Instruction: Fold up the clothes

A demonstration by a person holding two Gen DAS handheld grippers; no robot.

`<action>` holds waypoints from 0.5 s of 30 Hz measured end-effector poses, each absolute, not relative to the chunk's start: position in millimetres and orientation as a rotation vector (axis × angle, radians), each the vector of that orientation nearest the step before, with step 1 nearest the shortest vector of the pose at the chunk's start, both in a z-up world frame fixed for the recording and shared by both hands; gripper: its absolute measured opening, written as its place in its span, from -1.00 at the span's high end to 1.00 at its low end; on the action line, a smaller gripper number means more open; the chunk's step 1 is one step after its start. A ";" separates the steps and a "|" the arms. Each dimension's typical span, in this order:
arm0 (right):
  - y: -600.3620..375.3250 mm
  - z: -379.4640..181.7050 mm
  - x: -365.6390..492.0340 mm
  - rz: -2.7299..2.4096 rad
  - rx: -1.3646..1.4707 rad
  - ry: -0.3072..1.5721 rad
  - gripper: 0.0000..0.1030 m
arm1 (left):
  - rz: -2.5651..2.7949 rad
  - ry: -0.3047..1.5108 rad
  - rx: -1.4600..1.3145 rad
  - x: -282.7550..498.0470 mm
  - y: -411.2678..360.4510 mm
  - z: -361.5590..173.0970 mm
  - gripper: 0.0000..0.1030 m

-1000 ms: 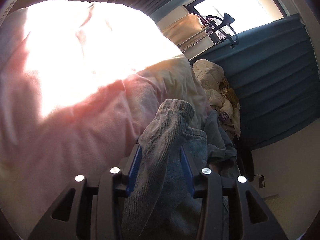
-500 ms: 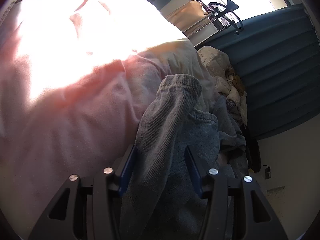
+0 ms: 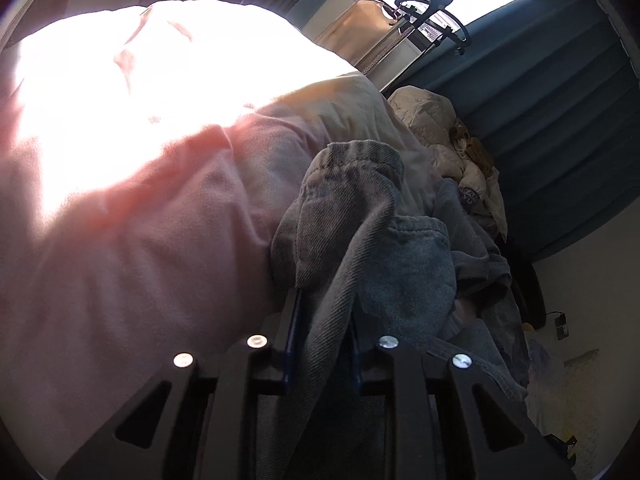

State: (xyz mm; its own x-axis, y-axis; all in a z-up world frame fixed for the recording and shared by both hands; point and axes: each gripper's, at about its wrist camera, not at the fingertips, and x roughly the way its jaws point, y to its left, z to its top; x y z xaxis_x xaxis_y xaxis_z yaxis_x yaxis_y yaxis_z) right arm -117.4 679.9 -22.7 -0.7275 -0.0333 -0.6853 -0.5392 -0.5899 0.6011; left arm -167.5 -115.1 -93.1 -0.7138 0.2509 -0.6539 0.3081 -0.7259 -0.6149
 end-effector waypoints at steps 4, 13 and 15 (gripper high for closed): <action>700.6 45.9 -120.7 2.488 -0.835 1.130 0.82 | -2.666 1.175 1.090 -150.2 -114.9 -77.8 0.93; 769.4 86.1 -91.5 2.523 -0.597 0.933 0.82 | -2.573 1.270 1.106 -98.1 -115.5 -78.7 0.95; 786.1 47.0 -79.5 2.453 -0.662 0.983 0.82 | -2.527 1.283 1.138 -91.9 -114.8 -86.8 0.95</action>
State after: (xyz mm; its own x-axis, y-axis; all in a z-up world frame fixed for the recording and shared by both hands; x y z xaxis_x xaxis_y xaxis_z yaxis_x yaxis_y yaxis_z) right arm -79.5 786.1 47.0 -0.8010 0.1974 -0.5651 -0.5331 -0.6646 0.5235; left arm -91.9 -114.8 -86.8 -0.7191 0.2398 -0.6522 0.3853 -0.6436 -0.6614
